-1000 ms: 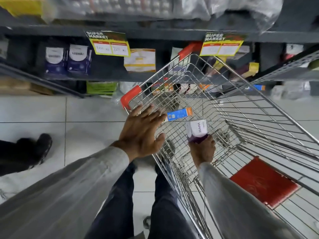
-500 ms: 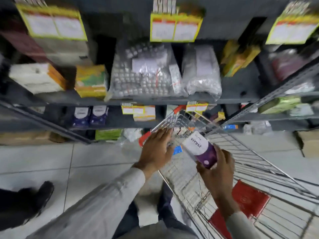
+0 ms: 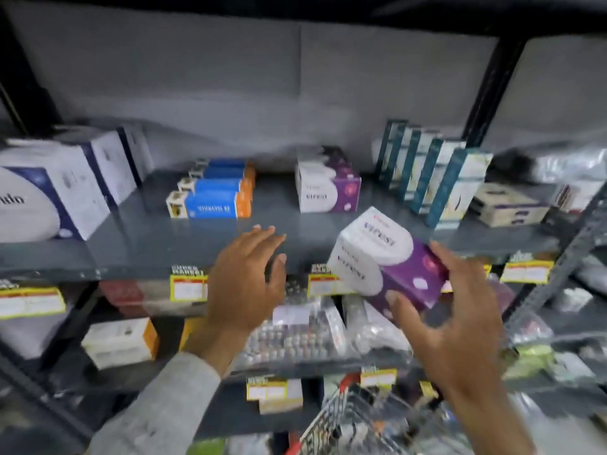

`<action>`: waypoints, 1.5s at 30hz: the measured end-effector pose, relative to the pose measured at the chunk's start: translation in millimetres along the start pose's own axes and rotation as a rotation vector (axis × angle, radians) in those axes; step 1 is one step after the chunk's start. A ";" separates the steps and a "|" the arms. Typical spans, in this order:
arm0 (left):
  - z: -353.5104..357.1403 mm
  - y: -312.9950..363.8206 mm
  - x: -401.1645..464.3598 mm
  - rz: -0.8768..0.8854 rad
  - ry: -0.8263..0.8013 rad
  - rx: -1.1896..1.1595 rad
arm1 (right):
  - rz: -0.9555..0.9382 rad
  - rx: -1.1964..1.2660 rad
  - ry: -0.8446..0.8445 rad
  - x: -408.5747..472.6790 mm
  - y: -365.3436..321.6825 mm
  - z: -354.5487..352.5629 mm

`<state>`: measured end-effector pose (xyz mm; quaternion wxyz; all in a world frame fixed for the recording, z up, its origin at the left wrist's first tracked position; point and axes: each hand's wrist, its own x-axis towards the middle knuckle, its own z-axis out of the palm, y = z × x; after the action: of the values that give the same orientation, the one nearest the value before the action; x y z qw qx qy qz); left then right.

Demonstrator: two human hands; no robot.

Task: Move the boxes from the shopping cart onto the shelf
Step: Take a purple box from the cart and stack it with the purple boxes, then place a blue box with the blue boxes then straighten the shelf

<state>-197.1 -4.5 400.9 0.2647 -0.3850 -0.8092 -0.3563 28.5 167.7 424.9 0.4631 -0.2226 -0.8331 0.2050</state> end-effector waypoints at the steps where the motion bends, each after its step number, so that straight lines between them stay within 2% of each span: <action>1: 1.9 -10.0 14.5 -0.035 -0.063 0.049 | 0.002 0.030 -0.016 21.2 -4.3 7.2; 4: 7.8 -29.5 42.3 -0.125 -0.283 0.123 | 0.048 0.132 -0.135 79.3 -7.7 36.5; 6: 8.6 -30.3 47.7 -0.146 -0.346 0.146 | 0.078 0.157 -0.202 105.9 -2.4 57.4; 11: 8.2 -27.5 47.3 -0.122 -0.349 0.202 | 0.058 0.141 -0.287 127.7 14.8 93.5; 16: 11.5 -31.2 48.9 -0.109 -0.344 0.223 | 0.017 0.144 -0.289 121.6 21.5 101.3; 21: 14.4 -34.7 47.8 -0.089 -0.340 0.230 | 0.088 0.179 -0.243 100.0 24.4 100.1; 24: 13.2 -32.6 46.0 -0.093 -0.235 0.157 | 0.041 0.226 -0.075 70.0 31.2 94.1; 27: 10.8 -22.5 23.5 -0.050 0.052 -0.012 | -0.115 0.217 0.070 25.1 45.2 85.3; 29: 15.4 -14.8 -8.8 -0.011 0.213 -0.068 | -0.201 0.157 0.072 -10.4 57.2 81.1; 31: 24.4 -5.9 -49.2 0.036 0.232 -0.081 | -0.230 0.118 -0.013 -47.8 71.9 80.5; 34: 48.3 4.6 -118.9 0.084 0.107 -0.087 | -0.192 0.074 -0.196 -104.6 103.1 84.1; 37: 82.9 8.7 -192.4 0.020 -0.143 -0.139 | -0.081 0.064 -0.397 -161.8 139.3 92.8; 42: 145.4 2.8 -303.6 -0.233 -0.645 -0.049 | 0.373 0.001 -0.781 -254.9 203.2 118.2; 45: 178.8 -2.6 -344.5 -0.441 -0.827 0.035 | 0.500 -0.076 -0.996 -305.8 234.1 132.0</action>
<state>-32.6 -15.7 49.5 -0.1557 -0.3088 -0.9152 -0.2070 101.4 169.6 24.3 -0.0574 -0.3062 -0.8800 0.3586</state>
